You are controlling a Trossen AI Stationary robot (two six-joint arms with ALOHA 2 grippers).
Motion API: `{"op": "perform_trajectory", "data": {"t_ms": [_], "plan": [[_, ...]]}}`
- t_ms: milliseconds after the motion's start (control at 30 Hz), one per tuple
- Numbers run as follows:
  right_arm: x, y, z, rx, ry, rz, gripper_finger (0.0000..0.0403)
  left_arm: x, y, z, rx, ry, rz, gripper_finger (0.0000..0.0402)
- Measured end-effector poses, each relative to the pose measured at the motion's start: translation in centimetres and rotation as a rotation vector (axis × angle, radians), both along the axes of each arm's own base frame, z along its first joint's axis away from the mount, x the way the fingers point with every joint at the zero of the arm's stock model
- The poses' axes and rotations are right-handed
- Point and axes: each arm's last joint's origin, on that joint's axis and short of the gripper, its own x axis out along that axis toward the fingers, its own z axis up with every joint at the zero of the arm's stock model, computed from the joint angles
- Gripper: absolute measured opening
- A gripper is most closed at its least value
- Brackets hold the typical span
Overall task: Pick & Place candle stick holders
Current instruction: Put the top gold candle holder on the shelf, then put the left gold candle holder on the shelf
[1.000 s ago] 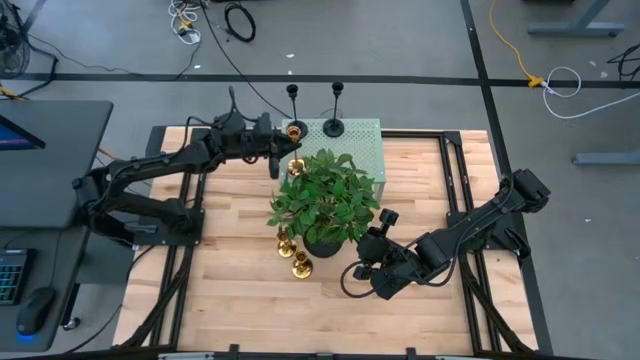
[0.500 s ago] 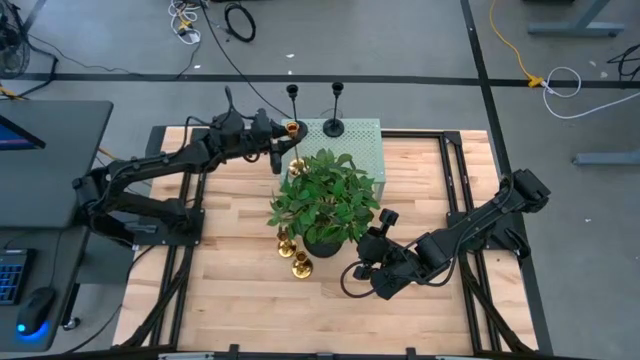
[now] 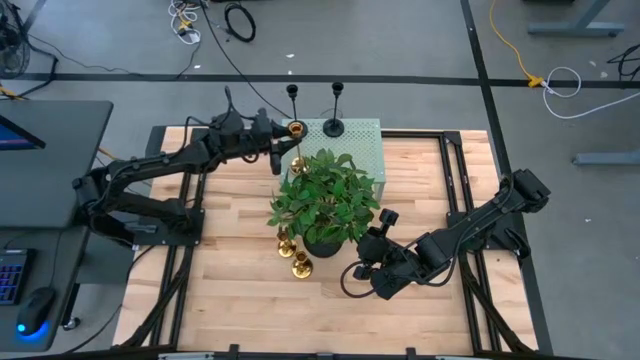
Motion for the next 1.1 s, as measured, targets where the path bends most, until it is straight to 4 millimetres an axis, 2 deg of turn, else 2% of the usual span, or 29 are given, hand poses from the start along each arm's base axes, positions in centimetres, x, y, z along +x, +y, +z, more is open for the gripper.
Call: {"op": "perform_trajectory", "data": {"t_ms": [333, 733, 1100], "plan": [[0.0, -0.1, 0.0, -0.002, 0.003, -0.001, 0.0033, 0.1, -0.3, 0.2, 0.021, -0.007, -0.01, 0.015], [0.0, -0.1, 0.0, -0.003, 0.006, -0.001, 0.0033, 0.0, -0.2, -0.5, 0.045, 0.074, 0.01, 0.0227], [0.0, -0.1, 0.0, -0.004, 0.008, -0.001, 0.0033, -1.7, -1.2, -0.2, 0.058, 0.182, -0.007, 0.0232]]}}
